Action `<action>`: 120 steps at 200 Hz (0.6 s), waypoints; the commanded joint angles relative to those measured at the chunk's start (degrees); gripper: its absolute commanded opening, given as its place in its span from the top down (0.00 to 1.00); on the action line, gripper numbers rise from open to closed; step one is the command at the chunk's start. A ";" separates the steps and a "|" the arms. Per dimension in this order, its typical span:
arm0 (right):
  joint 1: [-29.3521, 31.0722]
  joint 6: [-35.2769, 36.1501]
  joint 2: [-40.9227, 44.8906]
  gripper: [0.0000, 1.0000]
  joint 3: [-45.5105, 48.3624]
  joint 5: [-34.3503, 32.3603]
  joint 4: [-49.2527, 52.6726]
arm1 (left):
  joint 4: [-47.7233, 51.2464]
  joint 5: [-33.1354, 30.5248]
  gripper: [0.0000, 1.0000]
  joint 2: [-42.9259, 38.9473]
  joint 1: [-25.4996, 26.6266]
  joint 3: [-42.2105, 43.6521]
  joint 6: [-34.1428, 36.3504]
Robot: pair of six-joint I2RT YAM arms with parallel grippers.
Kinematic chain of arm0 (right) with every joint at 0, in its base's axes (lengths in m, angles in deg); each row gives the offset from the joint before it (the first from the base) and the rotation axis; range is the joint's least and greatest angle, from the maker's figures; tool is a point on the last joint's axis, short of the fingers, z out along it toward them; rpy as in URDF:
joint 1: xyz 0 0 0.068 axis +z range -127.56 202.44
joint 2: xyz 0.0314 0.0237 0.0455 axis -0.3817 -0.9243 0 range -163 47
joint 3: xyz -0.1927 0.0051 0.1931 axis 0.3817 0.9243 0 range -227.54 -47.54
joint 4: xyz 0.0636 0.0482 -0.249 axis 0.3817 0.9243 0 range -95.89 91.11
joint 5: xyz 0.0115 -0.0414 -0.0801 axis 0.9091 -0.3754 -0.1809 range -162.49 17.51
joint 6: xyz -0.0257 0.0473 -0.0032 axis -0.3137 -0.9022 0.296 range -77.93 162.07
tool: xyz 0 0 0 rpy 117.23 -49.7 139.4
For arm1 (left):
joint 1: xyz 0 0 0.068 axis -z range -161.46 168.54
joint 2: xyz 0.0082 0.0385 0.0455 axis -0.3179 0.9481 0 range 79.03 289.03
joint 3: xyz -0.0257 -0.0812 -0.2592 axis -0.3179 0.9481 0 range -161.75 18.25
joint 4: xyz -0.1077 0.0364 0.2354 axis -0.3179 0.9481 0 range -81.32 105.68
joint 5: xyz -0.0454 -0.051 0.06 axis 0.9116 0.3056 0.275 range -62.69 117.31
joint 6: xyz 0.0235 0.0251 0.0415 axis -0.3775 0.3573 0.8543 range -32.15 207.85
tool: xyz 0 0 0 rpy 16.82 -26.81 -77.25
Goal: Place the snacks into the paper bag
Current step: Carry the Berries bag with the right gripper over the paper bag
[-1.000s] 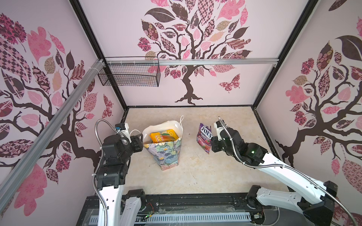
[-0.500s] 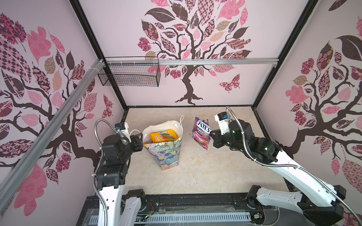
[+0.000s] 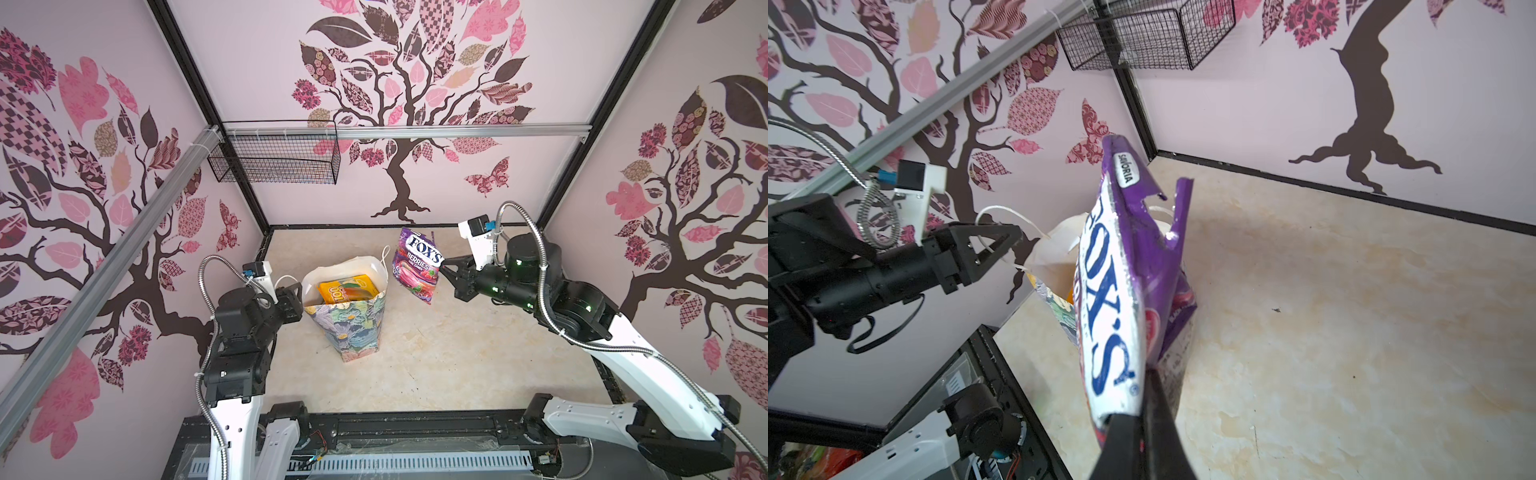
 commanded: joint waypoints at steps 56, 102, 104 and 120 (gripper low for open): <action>0.22 2.14 -13.05 1.00 -19.54 12.49 -2.56 | -1.30 0.24 0.54 -0.34 -0.29 1.54 -0.08; 0.30 0.74 -22.18 1.00 -28.82 17.53 -2.47 | -1.60 1.54 0.54 -0.02 -0.29 1.72 -0.25; 0.35 0.68 -22.65 1.00 -29.37 17.62 -2.35 | -1.68 1.62 0.54 0.01 -0.26 1.73 -0.30; 1.19 0.97 -25.73 1.00 -32.98 18.12 -0.96 | -1.70 2.02 0.54 0.18 -0.26 1.68 -0.34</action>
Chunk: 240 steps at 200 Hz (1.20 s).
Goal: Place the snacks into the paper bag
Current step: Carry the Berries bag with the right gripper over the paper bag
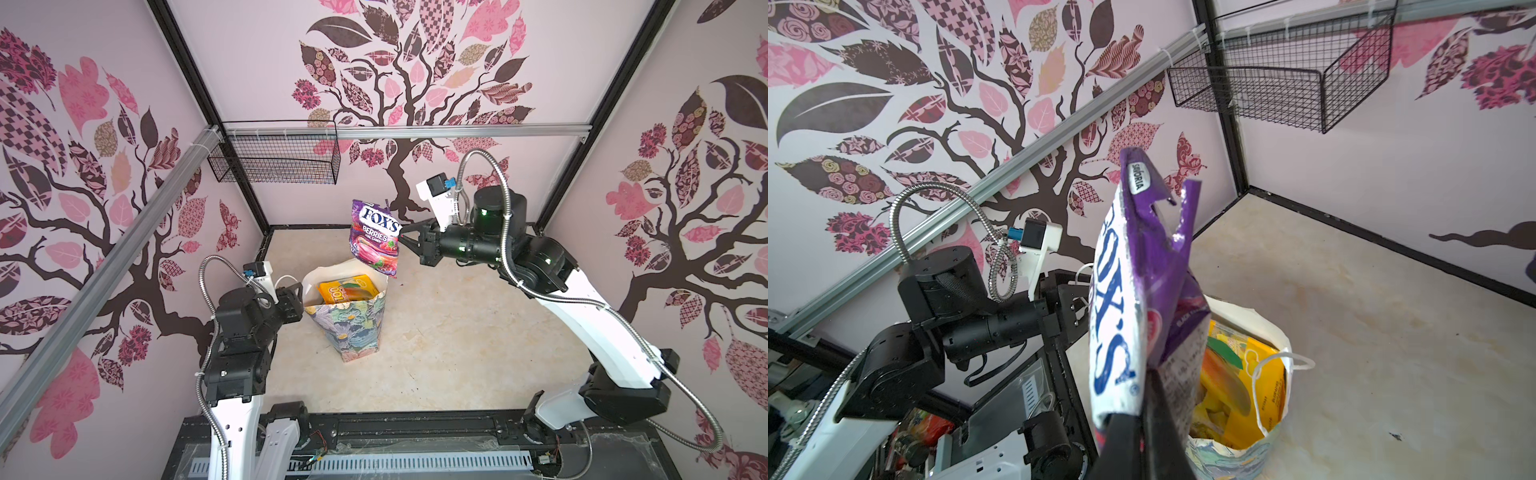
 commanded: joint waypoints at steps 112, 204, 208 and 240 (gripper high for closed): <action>3.16 10.62 -23.93 1.00 -26.86 5.95 16.53 | -1.08 0.34 0.54 -0.45 -0.21 1.55 0.14; 3.26 21.89 -28.63 1.00 -27.78 -4.64 19.10 | -1.03 0.09 0.54 -0.48 -0.39 1.40 0.49; 3.37 22.12 -28.50 1.00 -27.61 -5.88 18.97 | -1.02 0.04 0.54 -0.41 -0.36 1.41 0.49; 5.55 26.04 -26.27 1.00 -22.31 -18.11 14.68 | -1.00 0.17 0.54 -0.45 -0.39 1.51 0.40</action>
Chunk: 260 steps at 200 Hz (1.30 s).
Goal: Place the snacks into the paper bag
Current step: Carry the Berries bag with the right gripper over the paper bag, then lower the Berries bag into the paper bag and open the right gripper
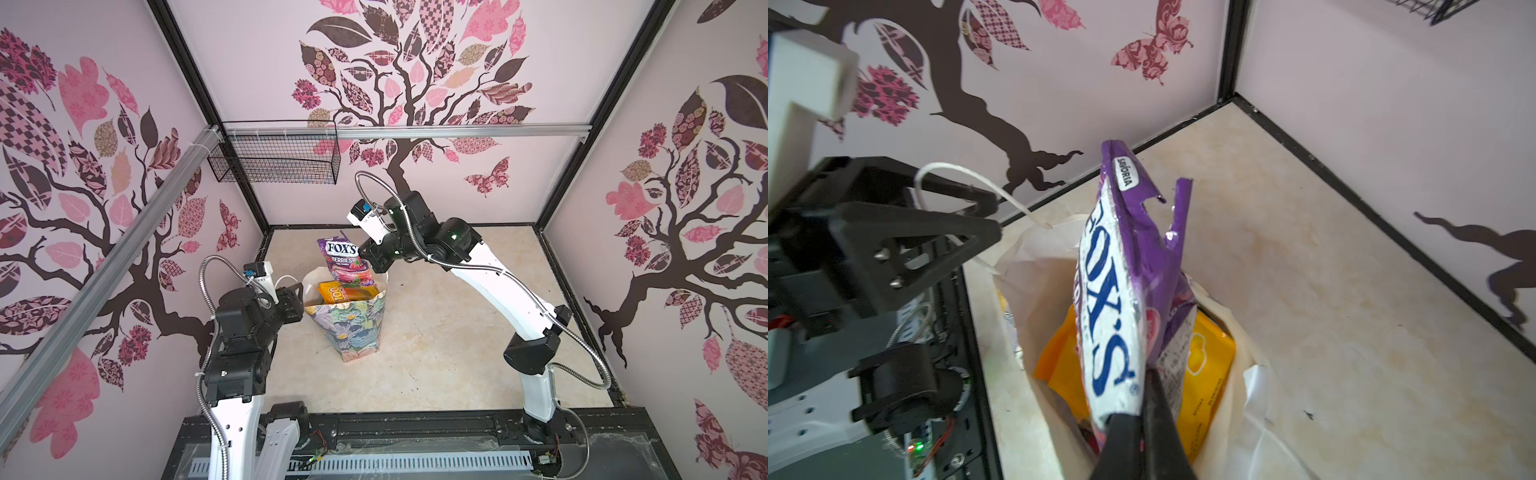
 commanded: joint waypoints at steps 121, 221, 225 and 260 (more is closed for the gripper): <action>10.81 14.20 15.96 1.00 35.63 -26.37 -32.77 | -1.22 0.40 0.54 -0.22 -0.44 1.51 0.25; 11.95 8.29 14.35 0.69 28.18 -15.62 -19.46 | -1.57 1.15 0.52 -0.35 -0.37 1.67 -0.27; 11.95 8.09 14.41 0.68 27.92 -15.24 -19.46 | -1.61 1.27 0.52 -0.36 -0.45 1.75 -0.35; 12.12 4.76 14.24 0.59 23.39 -7.70 -16.28 | -1.31 0.90 0.51 -0.60 -0.43 1.88 -0.09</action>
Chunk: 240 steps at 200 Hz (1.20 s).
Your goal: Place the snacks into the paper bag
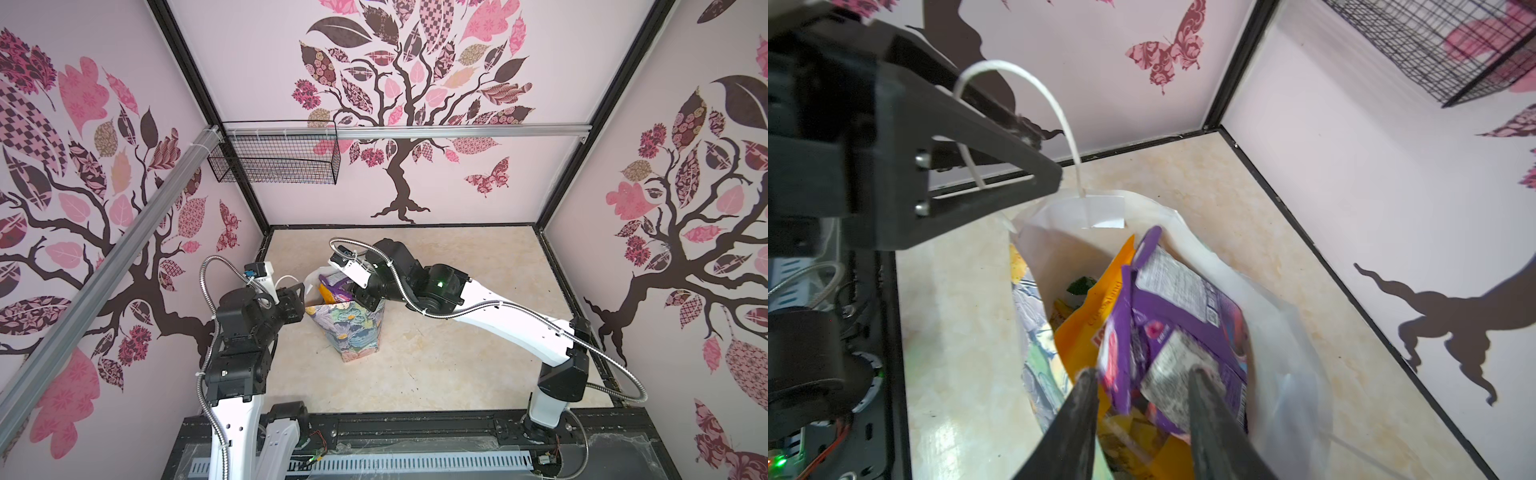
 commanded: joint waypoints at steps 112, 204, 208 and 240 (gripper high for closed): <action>-1.37 -21.32 19.69 0.39 14.28 -10.41 1.41 | 22.49 5.16 0.33 7.92 -0.19 -28.07 -0.63; -9.56 -23.29 13.07 0.34 18.96 -2.18 -9.44 | 28.59 0.15 0.44 17.87 13.85 -39.82 -0.88; -9.52 -23.34 12.64 0.35 18.72 -1.48 -9.57 | 28.43 -0.98 0.44 18.39 15.07 -39.32 -0.67; -9.56 -23.85 10.59 0.37 18.38 -1.97 -10.85 | 24.97 -6.68 0.49 21.07 19.43 -34.60 -1.09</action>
